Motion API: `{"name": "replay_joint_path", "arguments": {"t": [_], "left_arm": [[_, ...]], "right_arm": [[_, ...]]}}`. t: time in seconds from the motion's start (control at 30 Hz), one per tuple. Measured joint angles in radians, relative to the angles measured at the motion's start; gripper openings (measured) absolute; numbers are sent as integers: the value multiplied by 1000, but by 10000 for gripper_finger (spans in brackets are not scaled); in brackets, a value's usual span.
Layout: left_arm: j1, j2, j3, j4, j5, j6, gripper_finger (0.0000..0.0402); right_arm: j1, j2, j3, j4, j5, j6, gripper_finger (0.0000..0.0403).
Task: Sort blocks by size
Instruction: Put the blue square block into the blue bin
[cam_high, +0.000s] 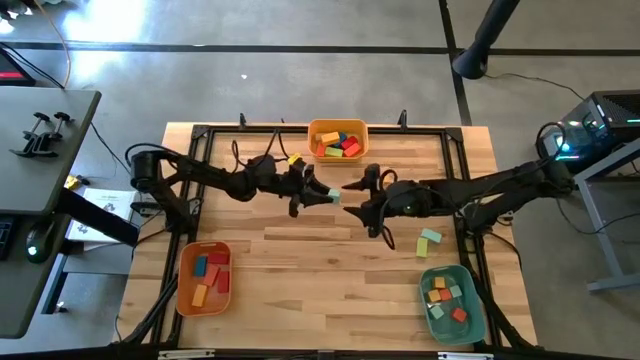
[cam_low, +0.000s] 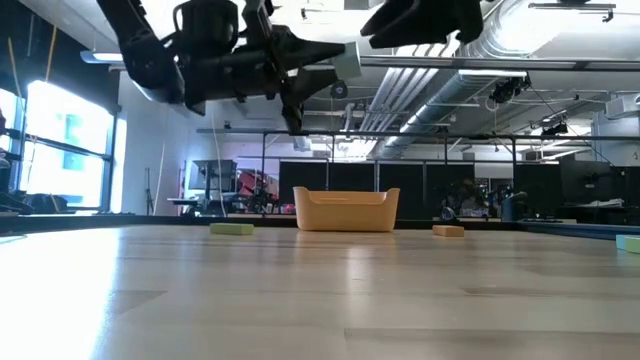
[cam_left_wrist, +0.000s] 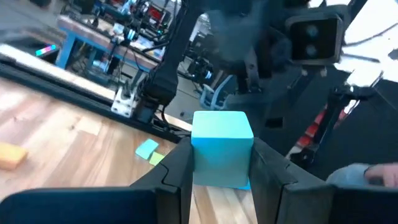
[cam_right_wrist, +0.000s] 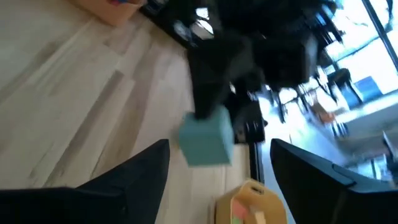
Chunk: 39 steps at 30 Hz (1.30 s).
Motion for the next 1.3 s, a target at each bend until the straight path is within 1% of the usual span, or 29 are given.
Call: {"name": "replay_joint_path", "arguments": {"t": [0.07,0.23,0.3,0.37,0.43,0.5,0.63,0.73,0.77,0.83,0.9,1.0,1.07,1.1,1.13,1.2,1.27,1.3], "left_arm": [[3,7,0,12,1,-33,90],[3,7,0,57,1,-32,90],[3,7,0,61,2,-30,90],[3,7,0,64,1,-30,90],[3,7,0,63,1,-30,90],[3,7,0,66,1,-30,90],[3,7,0,64,1,-30,94],[3,7,0,62,-4,-27,115],[3,7,0,59,-4,-27,126],[2,9,0,55,-4,-13,150],[3,9,0,57,-3,-1,175],[3,5,1,53,-3,22,205],[3,7,1,29,-2,45,218],[2,7,1,26,-2,56,222],[2,7,1,27,-2,65,224],[-1,6,1,30,-2,77,226],[-7,6,1,26,-9,78,226],[-13,6,1,26,-17,89,225]], "right_arm": [[0,10,0,17,-25,-38,274],[0,53,0,63,-39,-54,274],[0,77,0,92,-27,-40,274],[0,104,0,135,16,-37,269],[-1,128,0,166,55,-46,258],[-5,143,-1,196,72,-56,242],[-8,145,-1,202,80,-47,191],[-8,141,0,185,89,-35,141],[-8,141,0,177,90,-27,134],[-4,136,2,145,89,17,134],[16,112,3,54,91,79,134],[69,66,60,-217,92,268,134],[114,31,142,-443,68,470,134],[136,20,186,-551,25,586,134],[161,18,228,-662,-44,720,134],[211,22,276,-833,-212,1018,134],[290,23,284,-920,-315,1324,134],[344,22,278,-936,-333,1458,134]]}}
